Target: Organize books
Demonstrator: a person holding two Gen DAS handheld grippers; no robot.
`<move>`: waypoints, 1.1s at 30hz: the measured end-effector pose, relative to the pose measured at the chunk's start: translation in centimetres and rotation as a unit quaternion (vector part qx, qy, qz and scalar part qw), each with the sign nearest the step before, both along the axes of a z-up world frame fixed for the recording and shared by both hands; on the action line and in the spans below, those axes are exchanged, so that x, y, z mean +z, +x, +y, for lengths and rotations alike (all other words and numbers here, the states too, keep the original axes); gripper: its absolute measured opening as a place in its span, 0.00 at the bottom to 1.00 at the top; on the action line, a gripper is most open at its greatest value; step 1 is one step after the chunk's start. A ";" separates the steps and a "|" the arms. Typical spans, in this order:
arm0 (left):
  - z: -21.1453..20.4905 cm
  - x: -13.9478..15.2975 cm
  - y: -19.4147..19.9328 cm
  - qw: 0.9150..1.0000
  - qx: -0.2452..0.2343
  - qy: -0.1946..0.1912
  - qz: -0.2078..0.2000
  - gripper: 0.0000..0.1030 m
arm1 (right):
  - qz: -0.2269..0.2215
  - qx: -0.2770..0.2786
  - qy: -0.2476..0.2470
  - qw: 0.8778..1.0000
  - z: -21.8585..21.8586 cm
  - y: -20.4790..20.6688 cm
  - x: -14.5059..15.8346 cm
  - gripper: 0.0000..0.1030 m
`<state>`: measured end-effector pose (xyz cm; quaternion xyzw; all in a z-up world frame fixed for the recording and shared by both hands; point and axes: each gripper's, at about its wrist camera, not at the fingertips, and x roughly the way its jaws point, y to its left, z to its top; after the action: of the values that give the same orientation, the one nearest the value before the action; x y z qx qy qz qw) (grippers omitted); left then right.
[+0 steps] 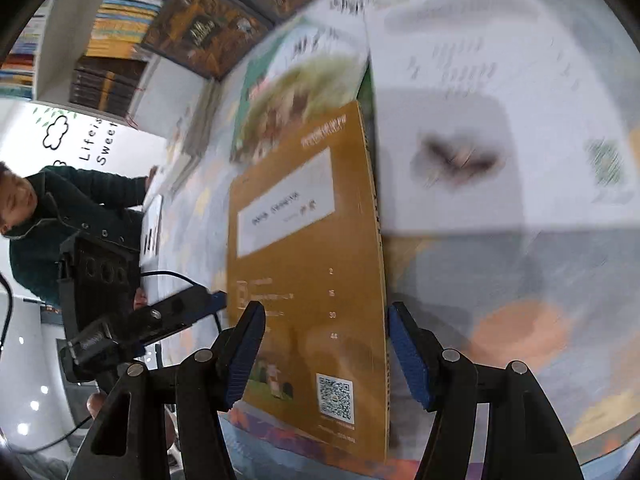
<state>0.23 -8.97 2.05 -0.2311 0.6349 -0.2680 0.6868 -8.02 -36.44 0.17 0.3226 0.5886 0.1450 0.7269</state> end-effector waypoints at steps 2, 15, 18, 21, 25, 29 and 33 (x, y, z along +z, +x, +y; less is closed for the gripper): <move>0.5 -0.1 0.3 1.000 -0.001 0.000 -0.001 0.71 | 0.002 -0.004 -0.013 1.000 1.2 0.0 -0.6 0.60; 2.7 -1.0 0.0 0.998 -0.061 -0.021 0.008 0.72 | -0.064 -0.060 0.031 0.996 3.2 0.2 4.1 0.82; 5.4 -0.4 0.4 0.998 -0.039 -0.051 0.012 0.72 | -0.096 -0.072 0.109 0.987 3.2 0.6 6.9 0.81; 10.1 1.6 1.3 0.998 0.007 -0.061 -0.011 0.72 | -0.126 -0.047 0.115 0.984 6.3 1.4 9.8 0.81; 15.9 4.0 1.9 0.996 0.058 -0.053 -0.047 0.72 | -0.152 -0.009 0.148 0.977 11.8 2.5 11.7 0.81; 21.2 6.4 1.9 0.990 0.100 -0.004 -0.100 0.72 | -0.129 0.027 0.157 0.979 16.8 3.4 10.4 0.81; 23.2 5.5 1.8 0.988 0.094 0.051 -0.109 0.72 | -0.078 0.048 0.109 0.990 20.0 3.4 7.5 0.81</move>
<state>2.01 14.24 7.59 -0.2238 0.5446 -0.1930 0.7849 -4.64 -16.41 7.70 0.3587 0.5254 0.2681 0.7235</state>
